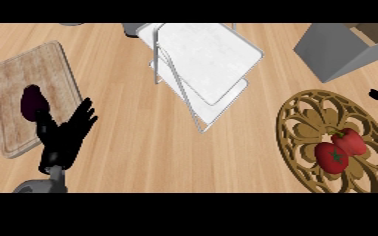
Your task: Pick the bell pepper from the placemat and place it in the tiered shelf
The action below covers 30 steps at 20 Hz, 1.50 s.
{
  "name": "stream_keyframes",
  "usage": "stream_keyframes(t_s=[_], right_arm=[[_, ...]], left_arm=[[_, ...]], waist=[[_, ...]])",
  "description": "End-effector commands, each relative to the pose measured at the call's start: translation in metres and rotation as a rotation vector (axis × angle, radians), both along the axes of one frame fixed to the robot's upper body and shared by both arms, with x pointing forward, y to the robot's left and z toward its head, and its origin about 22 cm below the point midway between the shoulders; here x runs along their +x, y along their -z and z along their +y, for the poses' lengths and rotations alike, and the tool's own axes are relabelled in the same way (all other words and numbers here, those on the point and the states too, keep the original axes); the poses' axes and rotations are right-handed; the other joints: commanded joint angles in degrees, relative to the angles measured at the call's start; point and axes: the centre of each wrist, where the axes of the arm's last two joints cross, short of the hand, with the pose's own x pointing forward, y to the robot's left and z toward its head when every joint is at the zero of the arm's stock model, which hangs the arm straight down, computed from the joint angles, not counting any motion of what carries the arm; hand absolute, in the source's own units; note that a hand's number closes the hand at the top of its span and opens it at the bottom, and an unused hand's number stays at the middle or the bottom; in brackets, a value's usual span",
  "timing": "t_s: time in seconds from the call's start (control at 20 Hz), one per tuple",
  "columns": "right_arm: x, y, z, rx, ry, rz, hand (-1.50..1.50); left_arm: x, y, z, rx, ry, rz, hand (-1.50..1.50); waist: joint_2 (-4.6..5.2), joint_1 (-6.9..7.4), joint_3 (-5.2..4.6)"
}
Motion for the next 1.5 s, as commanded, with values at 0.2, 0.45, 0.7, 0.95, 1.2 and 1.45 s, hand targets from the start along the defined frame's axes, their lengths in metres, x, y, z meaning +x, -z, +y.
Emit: stream_keyframes(t_s=[0.2, 0.45, 0.7, 0.95, 1.2, 1.45], right_arm=[[-0.003, 0.005, 0.024, -0.075, 0.067, -0.018, -1.50], [-0.001, 0.021, 0.011, -0.055, 0.066, -0.036, -1.50], [0.007, 0.056, 0.012, -0.089, 0.091, -0.015, -1.50], [-0.010, 0.053, 0.012, -0.134, 0.117, -0.055, -1.50], [0.024, 0.076, 0.004, -0.146, 0.116, -0.077, -1.50], [0.025, 0.089, 0.030, -0.105, 0.087, -0.081, -1.50]], left_arm=[[0.000, 0.017, -0.020, -0.006, 0.002, 0.040, 0.00], [-0.003, 0.007, 0.003, -0.014, 0.034, 0.052, 0.00], [0.001, 0.005, -0.002, -0.003, 0.015, 0.048, 0.00], [-0.013, 0.002, 0.011, 0.021, 0.013, 0.044, 0.00], [0.010, 0.005, -0.004, -0.007, 0.008, 0.050, 0.00], [-0.001, 0.008, -0.002, 0.012, -0.002, 0.047, 0.00]], waist=[[0.27, -0.08, -0.26], [0.31, 0.18, -0.25], [0.35, 0.35, -0.23], [0.26, 0.11, -0.24], [0.39, 0.32, -0.23], [0.32, 0.23, -0.24]])
